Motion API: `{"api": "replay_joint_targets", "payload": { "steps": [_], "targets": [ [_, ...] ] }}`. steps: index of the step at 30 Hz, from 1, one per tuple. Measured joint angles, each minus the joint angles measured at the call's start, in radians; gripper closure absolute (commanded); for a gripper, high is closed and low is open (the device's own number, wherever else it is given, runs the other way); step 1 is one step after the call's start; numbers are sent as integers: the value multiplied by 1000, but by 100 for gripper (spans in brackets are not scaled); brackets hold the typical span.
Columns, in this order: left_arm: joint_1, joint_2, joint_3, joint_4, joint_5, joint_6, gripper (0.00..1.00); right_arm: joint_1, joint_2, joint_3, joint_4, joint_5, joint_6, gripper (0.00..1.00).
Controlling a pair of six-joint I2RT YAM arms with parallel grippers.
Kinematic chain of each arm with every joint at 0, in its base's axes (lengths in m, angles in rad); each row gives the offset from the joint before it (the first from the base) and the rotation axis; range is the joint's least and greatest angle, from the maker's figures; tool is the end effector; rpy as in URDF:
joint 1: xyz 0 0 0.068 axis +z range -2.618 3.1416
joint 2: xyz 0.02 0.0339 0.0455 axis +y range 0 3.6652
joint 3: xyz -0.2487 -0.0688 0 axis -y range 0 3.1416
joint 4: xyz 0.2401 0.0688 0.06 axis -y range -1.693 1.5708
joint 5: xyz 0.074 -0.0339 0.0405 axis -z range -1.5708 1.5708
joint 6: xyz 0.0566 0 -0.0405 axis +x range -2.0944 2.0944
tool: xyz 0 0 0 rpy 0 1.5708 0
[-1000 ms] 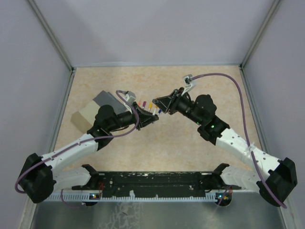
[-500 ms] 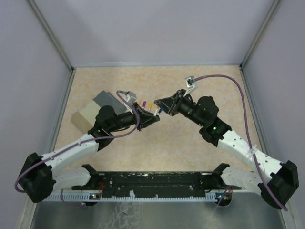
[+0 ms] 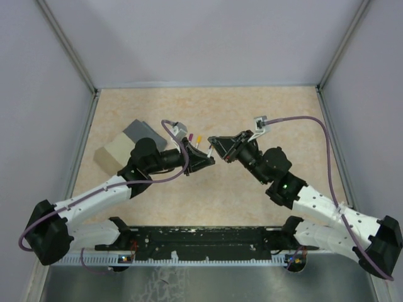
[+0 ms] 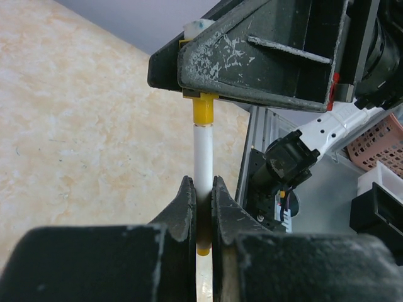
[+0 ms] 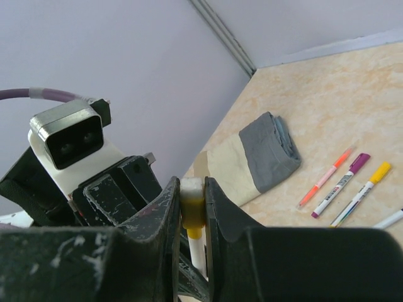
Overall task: Insert the pens into the pen caps
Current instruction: Press the pen cap onto the pen.
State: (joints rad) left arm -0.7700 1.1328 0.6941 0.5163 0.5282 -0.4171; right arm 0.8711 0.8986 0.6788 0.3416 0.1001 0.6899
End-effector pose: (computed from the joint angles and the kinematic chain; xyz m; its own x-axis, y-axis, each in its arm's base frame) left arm 0.1811 -0.2153 0.3006 -0.3388 -0.1588 -0.9273 0.9021 0.2253 -0.3682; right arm 0.1601 0.1814 0.3301 -0.3835 0.5278 -0.7579 -0.5877 0.4936 0.6411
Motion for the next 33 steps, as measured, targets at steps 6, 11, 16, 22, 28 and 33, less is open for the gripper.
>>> {"api": "replay_joint_targets", "payload": {
  "steps": [6,11,16,22,28,33],
  "targets": [
    [0,26,3,-22,13,-2,100,47,-2,-73,87,120,14,100],
    [-2,38,16,-37,24,-5,100,50,-27,-80,59,146,21,100],
    [-8,45,52,-20,50,-4,100,18,-73,-26,-31,98,18,99],
    [-9,43,97,26,59,15,100,-21,-78,117,-153,15,-22,74],
    [5,3,97,74,1,53,100,-20,-92,167,-252,-29,-60,61],
    [7,-36,97,85,-26,78,100,-20,-146,165,-282,-35,-98,58]
  ]
}}
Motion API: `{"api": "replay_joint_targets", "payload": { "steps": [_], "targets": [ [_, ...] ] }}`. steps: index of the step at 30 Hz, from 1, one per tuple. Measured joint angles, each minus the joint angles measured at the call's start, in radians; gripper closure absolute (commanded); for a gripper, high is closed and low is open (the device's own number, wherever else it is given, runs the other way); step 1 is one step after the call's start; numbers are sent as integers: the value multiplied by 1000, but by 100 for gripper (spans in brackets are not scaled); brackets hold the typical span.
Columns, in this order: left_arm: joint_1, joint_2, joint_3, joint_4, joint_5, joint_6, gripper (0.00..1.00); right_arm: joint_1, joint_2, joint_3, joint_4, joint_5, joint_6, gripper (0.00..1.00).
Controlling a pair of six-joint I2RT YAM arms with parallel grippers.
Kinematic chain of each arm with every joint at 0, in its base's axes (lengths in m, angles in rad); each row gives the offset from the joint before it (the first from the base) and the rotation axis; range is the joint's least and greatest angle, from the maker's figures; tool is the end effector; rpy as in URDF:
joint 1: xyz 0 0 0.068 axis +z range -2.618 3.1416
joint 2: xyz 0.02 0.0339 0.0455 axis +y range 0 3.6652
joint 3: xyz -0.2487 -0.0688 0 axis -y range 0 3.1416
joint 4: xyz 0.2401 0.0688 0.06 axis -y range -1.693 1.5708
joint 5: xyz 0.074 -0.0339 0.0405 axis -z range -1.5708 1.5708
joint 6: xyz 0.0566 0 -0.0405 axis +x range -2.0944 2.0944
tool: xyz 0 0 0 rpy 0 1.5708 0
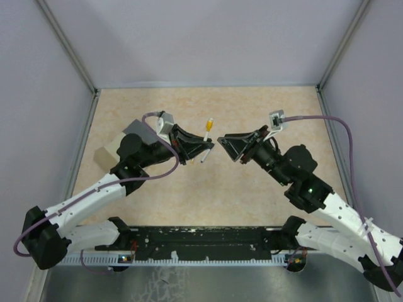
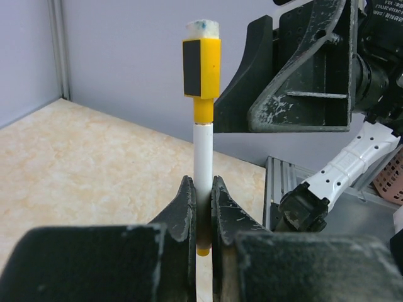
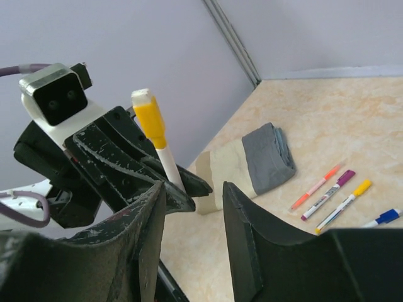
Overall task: Insert the pens into the pen caps
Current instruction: Press the pen cap onto the pen, then place the pen at the center of the board.
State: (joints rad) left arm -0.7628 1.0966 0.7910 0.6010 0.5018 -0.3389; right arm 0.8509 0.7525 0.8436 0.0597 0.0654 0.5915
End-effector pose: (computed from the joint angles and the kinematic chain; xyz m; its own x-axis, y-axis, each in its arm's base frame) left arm 0.1776 -0.2074 0.3557 -0.1135 -0.2947 -0.9488 0.9550 0.2310 -0.1860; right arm 0.1354 0.1488 0.3847 -0.3124 0.4877 -0.8152 -0.6427 0.5235 0.5594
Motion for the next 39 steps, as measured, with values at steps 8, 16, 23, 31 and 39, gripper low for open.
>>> {"api": "replay_joint_targets", "payload": {
  "steps": [8,16,23,31,39],
  "targets": [
    [1,-3,-1,47,146,27,100,0,-133,-153,12,17,-65,47],
    [1,42,0,97,289,29,100,0,-139,-264,-66,138,-84,46],
    [1,123,56,-60,193,49,100,-18,36,-183,-307,319,3,46],
    [0,333,167,-359,-46,70,100,-227,184,-169,-453,240,92,46],
    [-12,669,353,-638,-276,106,100,-257,0,-270,-425,192,132,47]
  ]
}}
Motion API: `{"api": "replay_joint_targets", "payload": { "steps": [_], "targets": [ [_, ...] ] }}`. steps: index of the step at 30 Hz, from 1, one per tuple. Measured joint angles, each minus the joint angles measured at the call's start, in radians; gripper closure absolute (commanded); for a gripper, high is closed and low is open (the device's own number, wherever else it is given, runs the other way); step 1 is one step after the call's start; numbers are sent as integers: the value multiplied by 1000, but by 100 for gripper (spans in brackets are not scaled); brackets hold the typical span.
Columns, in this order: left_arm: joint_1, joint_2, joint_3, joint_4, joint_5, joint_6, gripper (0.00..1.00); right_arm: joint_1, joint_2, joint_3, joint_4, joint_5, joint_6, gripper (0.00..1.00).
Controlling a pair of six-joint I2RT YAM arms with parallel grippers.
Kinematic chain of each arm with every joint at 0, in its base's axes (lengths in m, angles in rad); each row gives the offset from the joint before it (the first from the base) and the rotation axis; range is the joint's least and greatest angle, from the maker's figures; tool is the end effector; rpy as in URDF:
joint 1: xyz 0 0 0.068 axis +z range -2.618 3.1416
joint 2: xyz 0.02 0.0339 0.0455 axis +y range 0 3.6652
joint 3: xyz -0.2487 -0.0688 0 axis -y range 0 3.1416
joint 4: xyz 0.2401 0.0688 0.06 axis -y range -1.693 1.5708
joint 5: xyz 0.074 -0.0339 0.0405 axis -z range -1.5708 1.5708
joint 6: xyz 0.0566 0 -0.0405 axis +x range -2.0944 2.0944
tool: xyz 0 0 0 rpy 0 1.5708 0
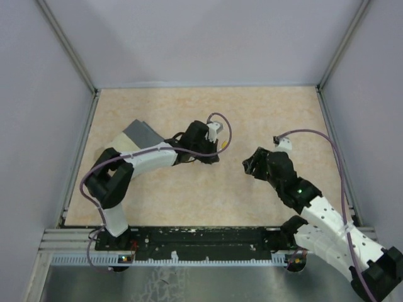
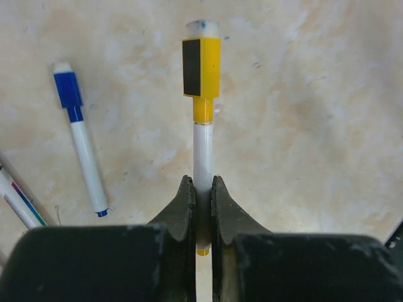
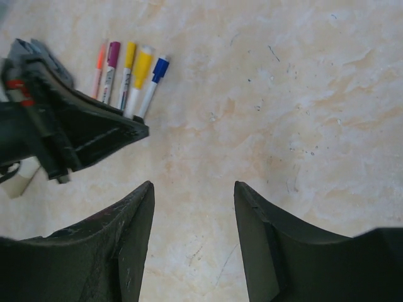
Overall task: Insert the pens into the pen caps
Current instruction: Place the pen at the center of the board.
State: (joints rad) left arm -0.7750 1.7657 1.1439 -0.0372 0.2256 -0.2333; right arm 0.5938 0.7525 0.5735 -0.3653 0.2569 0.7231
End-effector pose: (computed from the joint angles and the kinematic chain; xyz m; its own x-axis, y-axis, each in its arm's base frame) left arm 0.2772 -0.2892 0.1873 -0.6125 0.2845 -0.7375 0.6853 0.6561 -0.3160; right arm 0.1701 0.0975 0.2331 -0.5607 0.3937 -0.7285 0.0133 0.8839 0.4674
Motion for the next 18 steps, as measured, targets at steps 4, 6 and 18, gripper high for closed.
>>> {"api": "replay_joint_targets", "payload": {
  "steps": [4,6,18],
  "targets": [
    [-18,103,67,-101,-108,8,100,-1,-79,-37,26,-14,13,48],
    [-27,146,116,-148,-163,13,100,-1,-88,-46,29,-27,21,48],
    [-53,246,237,-263,-300,33,88,-1,-56,-91,78,-120,51,49]
  ]
}}
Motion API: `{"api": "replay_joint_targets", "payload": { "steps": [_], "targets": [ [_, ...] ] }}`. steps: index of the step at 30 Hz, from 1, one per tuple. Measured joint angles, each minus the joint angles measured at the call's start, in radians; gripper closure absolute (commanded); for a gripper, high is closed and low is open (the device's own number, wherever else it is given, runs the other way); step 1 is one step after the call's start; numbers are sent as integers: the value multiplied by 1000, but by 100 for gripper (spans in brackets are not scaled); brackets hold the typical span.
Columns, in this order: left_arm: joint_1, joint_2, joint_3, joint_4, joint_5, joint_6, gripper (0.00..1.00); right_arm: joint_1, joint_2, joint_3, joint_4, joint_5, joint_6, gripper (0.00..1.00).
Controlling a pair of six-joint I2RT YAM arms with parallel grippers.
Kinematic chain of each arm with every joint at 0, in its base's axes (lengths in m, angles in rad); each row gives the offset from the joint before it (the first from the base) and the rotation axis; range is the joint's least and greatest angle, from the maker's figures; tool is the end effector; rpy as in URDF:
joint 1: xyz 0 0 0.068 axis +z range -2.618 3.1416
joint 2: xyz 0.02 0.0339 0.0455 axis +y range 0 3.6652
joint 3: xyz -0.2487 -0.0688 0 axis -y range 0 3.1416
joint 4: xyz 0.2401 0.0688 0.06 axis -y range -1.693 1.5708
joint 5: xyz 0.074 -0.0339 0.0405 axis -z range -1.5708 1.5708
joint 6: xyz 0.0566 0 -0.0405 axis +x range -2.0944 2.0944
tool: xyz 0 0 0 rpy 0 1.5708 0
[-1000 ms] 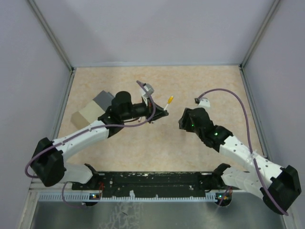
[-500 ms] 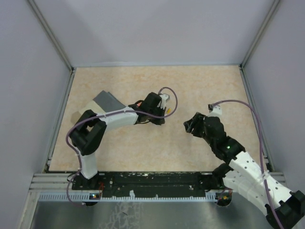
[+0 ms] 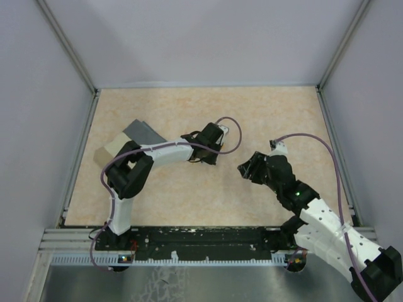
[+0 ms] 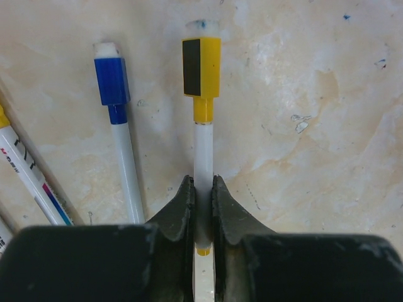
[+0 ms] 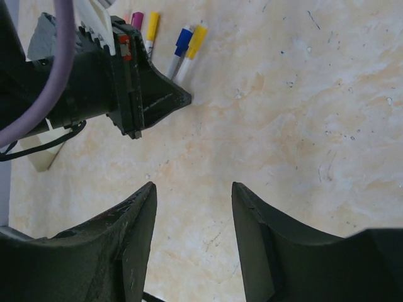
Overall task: Insert the pens into the pen caps
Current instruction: Place the pen at the center of the board, then reset both arms
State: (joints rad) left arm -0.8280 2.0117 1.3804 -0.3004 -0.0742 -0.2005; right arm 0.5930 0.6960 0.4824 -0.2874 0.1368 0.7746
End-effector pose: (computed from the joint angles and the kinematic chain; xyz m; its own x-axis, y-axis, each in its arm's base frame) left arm 0.2961 -0.3162 0.1404 -0.6723 0.4385 -0.5964 0.5824 0.8106 -0.0605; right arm 0.1624 0.1001 0.2182 -0.6025 0.4295 -0.6727 -0.0462 0.8227 0.5667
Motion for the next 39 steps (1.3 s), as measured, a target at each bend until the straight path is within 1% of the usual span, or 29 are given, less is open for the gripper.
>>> {"api": "replay_joint_targets", "payload": {
  "steps": [11,19,23,26,32,37,39],
  "targets": [
    [-10,12,5,-22,-13,-9,73,0,-19,0,2,2,-1,49],
    [-13,12,5,-20,-12,-19,68,0,-22,0,-19,15,-7,49],
    [-13,10,5,-19,-11,-24,65,0,-26,0,-19,26,-8,47],
    [-13,-5,-4,-22,-12,-27,57,0,-29,1,-19,28,-10,41],
    [-13,-125,-18,-3,-21,-27,55,0,-29,11,-19,31,-23,35],
    [-13,-274,-56,83,-22,-23,53,0,-29,17,-29,48,-31,31],
    [-13,-340,-98,129,-23,-23,50,0,-26,36,-46,65,-31,27]
  ]
}}
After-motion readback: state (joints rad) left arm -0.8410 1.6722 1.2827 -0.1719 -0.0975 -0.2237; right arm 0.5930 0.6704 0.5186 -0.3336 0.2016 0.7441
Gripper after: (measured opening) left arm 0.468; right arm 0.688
